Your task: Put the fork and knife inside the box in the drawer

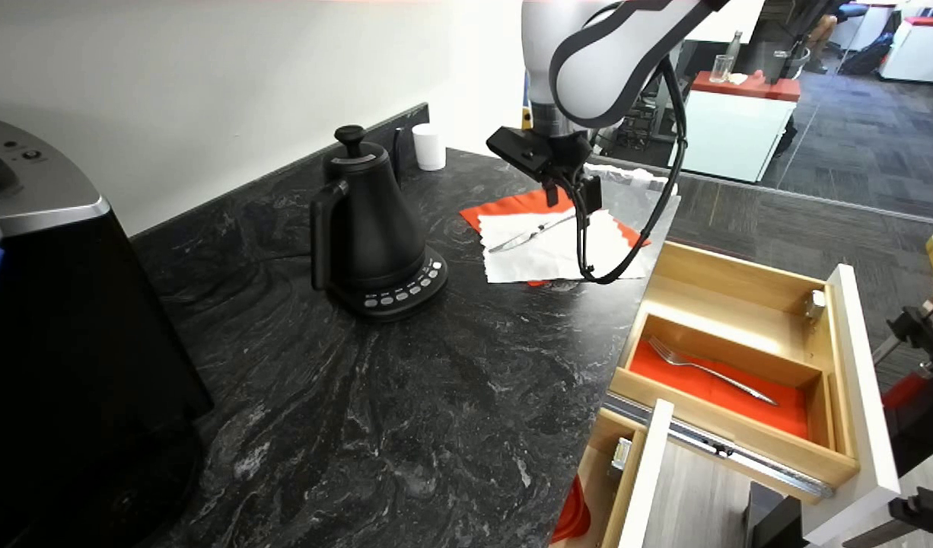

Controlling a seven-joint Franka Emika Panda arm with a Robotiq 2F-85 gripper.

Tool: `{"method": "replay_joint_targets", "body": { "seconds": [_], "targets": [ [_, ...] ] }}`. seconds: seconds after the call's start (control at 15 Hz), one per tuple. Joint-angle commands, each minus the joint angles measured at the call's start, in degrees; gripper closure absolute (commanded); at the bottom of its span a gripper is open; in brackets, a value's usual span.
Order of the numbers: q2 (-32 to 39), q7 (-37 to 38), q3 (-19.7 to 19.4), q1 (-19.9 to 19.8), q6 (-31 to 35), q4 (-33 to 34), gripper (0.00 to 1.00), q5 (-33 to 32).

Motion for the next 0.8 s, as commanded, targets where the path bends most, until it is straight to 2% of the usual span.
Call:
{"method": "replay_joint_targets", "body": {
  "seconds": [0.0, 0.73],
  "targets": [
    [0.5, -1.3, 1.6, -1.4, -0.2, 0.9, 0.00, -0.1],
    [0.8, -5.2, 2.7, -2.2, 0.8, 0.8, 0.00, 0.3]
  ]
}}
